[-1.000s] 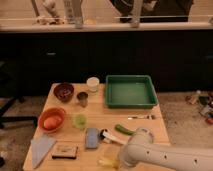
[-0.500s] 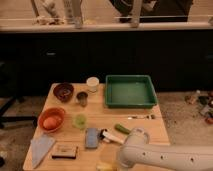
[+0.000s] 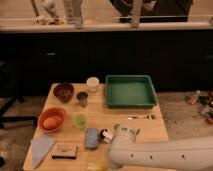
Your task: Place banana in plastic cup
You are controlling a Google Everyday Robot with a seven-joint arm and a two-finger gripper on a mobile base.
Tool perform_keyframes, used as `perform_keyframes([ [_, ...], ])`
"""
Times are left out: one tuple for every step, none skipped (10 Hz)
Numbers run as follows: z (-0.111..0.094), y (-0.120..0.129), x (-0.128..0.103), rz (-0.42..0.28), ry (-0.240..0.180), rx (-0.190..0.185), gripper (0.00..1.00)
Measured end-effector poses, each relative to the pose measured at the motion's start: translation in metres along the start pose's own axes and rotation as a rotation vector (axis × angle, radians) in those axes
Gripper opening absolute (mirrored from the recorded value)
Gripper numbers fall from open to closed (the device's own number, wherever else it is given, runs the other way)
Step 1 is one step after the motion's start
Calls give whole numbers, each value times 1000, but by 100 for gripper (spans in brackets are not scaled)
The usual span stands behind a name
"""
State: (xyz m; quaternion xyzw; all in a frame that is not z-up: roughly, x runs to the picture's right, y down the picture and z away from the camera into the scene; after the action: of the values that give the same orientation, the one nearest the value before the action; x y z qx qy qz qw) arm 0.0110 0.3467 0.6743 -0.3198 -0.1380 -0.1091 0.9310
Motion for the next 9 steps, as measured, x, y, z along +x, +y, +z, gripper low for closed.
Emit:
perform_keyframes([
  [-3,-6,-4,3,-5,12,0],
  [-5,-12,-7,11,-12,22,0],
  [-8,-23,-13,18,-18,36,0],
  [-9,-34,-20,22,-23,45,0],
  [-11,-42,-28,25,-26,51,0],
  [-13,-55,-37,29,-29,61,0],
  [-13,-64,-43,29,-32,68,0],
  [-12,-72,-50,26,-37,70,0],
  [-12,-78,-54,26,-40,72,0],
])
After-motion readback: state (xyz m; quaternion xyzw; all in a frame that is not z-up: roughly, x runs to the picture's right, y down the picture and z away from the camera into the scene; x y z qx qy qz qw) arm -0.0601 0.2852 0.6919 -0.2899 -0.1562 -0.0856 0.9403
